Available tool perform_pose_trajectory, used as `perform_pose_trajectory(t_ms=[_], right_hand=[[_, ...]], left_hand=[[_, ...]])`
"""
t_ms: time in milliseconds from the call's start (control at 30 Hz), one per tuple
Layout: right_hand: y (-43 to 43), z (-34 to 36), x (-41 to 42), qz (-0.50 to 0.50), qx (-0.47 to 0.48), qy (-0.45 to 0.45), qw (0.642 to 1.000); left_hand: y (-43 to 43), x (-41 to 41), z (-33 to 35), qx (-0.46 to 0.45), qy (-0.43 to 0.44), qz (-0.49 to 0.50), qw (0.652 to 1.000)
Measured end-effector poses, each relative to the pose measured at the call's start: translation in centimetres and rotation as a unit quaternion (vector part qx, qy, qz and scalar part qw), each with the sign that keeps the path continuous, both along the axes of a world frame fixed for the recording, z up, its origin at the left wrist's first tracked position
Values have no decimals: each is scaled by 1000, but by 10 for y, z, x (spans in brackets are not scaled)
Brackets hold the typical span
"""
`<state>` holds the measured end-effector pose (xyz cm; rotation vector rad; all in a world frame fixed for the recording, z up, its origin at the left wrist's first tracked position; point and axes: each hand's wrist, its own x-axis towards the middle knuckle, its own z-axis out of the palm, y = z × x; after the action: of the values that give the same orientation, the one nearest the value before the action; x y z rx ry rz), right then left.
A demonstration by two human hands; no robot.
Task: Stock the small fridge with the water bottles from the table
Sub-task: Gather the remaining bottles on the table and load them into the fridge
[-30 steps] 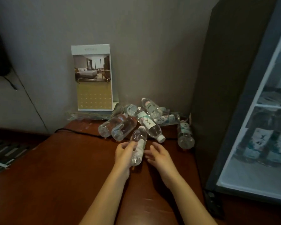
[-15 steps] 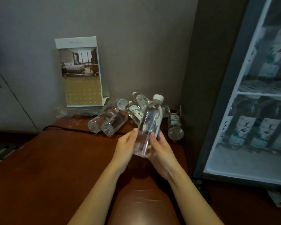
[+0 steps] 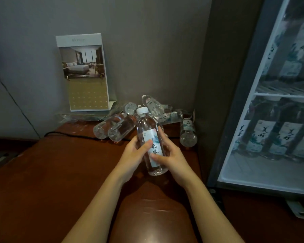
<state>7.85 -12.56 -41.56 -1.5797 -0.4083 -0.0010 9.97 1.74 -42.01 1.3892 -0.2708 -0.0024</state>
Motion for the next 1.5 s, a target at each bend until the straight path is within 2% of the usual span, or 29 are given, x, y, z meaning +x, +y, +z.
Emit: perform_pose_trajectory(t_ms=[333, 567, 733, 933, 1100, 1233, 1300, 1467, 1500], right_hand=[[-15, 15, -37, 15, -70, 7, 997], [-62, 36, -110, -40, -94, -36, 994], [-115, 62, -172, -110, -95, -76, 987], [-209, 104, -255, -217, -65, -119, 967], [-283, 138, -335, -335, -91, -160, 924], [-326, 164, -394, -426, -114, -202, 875], [-344, 180, -417, -468, -128, -231, 843], [-398, 227, -443, -585, -175, -288, 738], [-407, 238, -444, -596, -167, -292, 729]], left_hand=[[-6, -28, 11, 20, 10, -54, 998], [-46, -90, 39, 28, -59, -97, 993], [-103, -135, 71, 37, -114, -166, 979], [-219, -187, 122, 35, -165, -275, 946], [-318, -248, 160, -8, -213, -364, 907], [-381, -294, 190, -37, -255, -424, 868], [-406, -314, 207, -43, -281, -439, 852], [-454, -354, 259, -39, -359, -446, 819], [-462, -359, 268, -31, -378, -436, 816]])
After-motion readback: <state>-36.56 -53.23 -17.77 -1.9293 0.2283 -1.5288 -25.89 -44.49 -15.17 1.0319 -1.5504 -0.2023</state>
